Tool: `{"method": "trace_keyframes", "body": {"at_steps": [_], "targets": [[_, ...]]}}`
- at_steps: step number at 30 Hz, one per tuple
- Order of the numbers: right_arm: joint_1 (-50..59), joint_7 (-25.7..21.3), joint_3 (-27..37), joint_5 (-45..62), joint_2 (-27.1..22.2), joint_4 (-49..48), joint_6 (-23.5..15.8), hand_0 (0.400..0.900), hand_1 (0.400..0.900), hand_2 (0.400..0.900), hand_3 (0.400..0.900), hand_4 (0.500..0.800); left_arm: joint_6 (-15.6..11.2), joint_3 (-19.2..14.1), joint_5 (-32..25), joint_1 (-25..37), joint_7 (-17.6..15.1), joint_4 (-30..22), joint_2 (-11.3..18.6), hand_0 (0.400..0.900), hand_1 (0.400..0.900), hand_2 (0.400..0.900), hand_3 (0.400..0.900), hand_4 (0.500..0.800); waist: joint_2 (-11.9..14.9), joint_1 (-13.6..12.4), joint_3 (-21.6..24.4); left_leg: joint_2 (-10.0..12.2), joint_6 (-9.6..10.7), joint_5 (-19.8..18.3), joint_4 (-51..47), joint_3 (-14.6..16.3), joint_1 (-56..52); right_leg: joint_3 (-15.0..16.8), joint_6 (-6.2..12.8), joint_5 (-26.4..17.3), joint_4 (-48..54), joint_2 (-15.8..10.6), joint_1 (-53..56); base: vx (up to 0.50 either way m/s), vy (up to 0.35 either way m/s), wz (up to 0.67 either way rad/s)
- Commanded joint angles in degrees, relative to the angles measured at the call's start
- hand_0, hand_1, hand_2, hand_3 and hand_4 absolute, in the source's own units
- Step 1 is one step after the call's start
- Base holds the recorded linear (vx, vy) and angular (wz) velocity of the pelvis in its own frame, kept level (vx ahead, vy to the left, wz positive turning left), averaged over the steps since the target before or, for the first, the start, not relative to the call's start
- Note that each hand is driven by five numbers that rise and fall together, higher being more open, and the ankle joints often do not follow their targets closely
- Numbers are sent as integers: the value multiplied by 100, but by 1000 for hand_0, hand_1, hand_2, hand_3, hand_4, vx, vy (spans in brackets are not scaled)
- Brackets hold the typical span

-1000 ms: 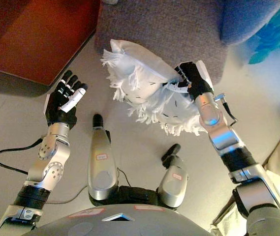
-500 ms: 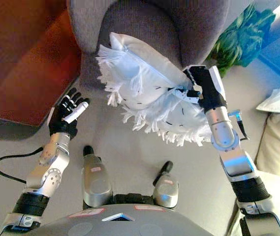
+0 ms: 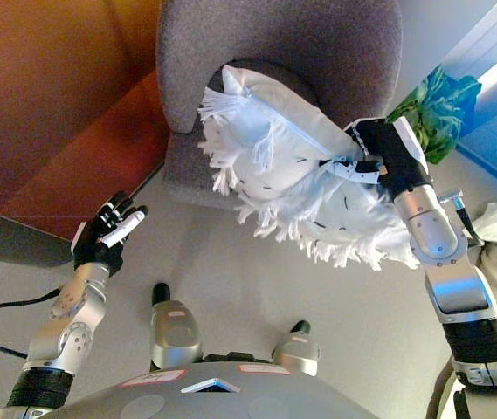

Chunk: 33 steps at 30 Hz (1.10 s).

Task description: Pick up the pillow and put it on the sofa.

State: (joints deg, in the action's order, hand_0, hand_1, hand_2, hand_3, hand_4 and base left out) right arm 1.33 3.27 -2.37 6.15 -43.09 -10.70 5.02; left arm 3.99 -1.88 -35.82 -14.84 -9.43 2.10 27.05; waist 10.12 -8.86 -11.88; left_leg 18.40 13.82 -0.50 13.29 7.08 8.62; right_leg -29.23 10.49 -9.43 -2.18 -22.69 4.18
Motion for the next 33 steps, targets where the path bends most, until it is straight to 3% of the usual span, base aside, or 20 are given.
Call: {"method": "trace_keyframes", "body": {"at_steps": [1,7,11,17,20,26,33], "targets": [[1170,-345,689,426,-562,59,-416,400,400,400,400,500,-277,-19,88,198,155,-532,202,900,900,900,900,800,-37,-224,411,-222,-709,-102,-811,585,-1086,-134,397,-370,115,4,-14,134,-100,6],[2308,-391,-7,626,-939,1520,-248,400,400,400,400,500,-124,-133,4,2,361,-679,417,900,900,900,900,800,-31,-565,365,-103,-562,50,-835,399,-1062,-313,317,-98,273,187,170,102,-103,10],[3136,-103,-593,847,-1162,2787,-156,400,400,400,400,500,-14,-197,-63,-72,482,-817,605,900,900,900,900,800,-28,-818,275,24,-446,209,-881,303,-968,-481,338,-75,345,251,232,67,-140,19],[4650,506,-1862,1187,-1604,4696,-128,400,400,400,400,500,60,-216,-78,28,663,-840,949,900,900,900,900,800,-23,-1244,152,219,-245,336,-1064,-17,-843,-606,426,-30,461,398,278,72,-170,20],[5608,478,-2632,1184,-1682,5601,-163,400,400,400,400,500,-7,-290,-158,163,720,-832,1167,900,900,900,900,800,-30,-1484,-26,306,-187,438,-1108,-233,-623,-703,450,-32,525,464,230,-35,-199,19],[6443,278,-3102,1221,-1822,5980,-296,400,400,400,400,500,-22,-563,-263,74,716,-888,1312,900,900,900,900,800,-7,-1705,-177,399,-151,640,-1328,-432,-451,-722,451,24,650,627,292,9,-99,8],[6252,606,-2967,1261,-1931,5650,-405,400,400,400,400,500,98,-650,-216,-238,780,-987,1189,900,900,900,900,800,4,-1612,100,418,-192,663,-1412,-264,-777,-716,451,64,654,624,488,117,29,-7]]}}
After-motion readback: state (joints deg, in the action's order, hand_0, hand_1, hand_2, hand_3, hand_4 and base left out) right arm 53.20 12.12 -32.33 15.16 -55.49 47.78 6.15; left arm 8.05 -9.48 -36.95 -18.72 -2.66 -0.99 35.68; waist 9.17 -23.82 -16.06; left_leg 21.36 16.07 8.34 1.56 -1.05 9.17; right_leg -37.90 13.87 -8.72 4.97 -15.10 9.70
